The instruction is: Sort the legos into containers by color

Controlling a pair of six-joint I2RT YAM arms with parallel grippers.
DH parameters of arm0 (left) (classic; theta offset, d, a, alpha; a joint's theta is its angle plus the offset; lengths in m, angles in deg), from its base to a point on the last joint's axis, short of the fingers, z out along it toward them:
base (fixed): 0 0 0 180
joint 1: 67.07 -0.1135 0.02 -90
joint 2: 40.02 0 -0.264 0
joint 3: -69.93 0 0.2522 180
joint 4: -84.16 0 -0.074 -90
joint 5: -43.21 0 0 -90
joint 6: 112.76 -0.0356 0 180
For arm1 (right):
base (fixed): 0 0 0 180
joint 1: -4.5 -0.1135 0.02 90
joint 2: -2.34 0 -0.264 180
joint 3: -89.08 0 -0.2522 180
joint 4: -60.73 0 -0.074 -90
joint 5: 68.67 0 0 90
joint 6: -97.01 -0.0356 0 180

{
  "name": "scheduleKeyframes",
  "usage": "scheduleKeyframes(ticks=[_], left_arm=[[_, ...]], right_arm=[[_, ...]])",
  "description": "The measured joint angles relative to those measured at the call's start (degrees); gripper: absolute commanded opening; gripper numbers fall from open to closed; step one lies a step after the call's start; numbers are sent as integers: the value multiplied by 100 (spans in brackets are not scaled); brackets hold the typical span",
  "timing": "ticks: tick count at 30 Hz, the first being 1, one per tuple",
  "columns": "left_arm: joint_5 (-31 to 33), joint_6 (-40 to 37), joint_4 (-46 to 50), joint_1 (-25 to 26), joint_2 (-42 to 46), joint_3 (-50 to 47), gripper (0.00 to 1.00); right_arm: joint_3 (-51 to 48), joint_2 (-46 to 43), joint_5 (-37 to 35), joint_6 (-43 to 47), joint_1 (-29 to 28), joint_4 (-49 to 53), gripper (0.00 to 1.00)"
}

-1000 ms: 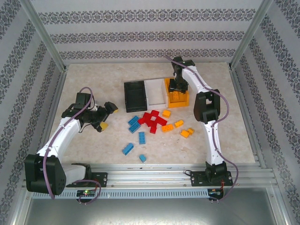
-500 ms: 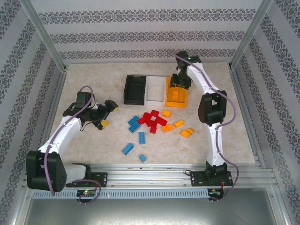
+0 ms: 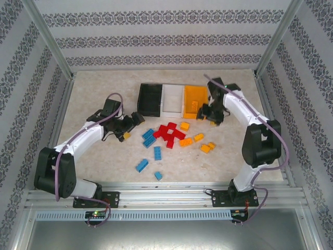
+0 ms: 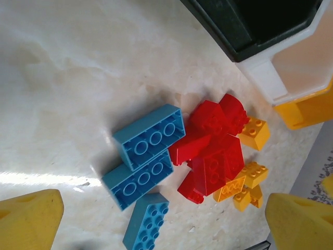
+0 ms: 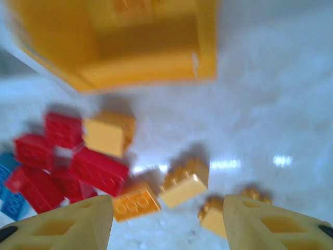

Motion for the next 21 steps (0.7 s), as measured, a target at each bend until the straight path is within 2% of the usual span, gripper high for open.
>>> scheduleKeyframes(ticks=[4, 7, 14, 21], left_arm=[[46, 33, -208, 238, -522, 286, 100], [79, 33, -304, 313, -721, 479, 100], [173, 35, -341, 326, -693, 531, 100], [238, 33, -334, 326, -476, 382, 100]], right_arm=[[-1034, -120, 341, -590, -136, -358, 59], [-1362, -125, 590, -1123, -201, -706, 58], [-1652, -175, 852, -2302, -236, -1493, 56], [-1797, -114, 909, -2953, -201, -1773, 52]])
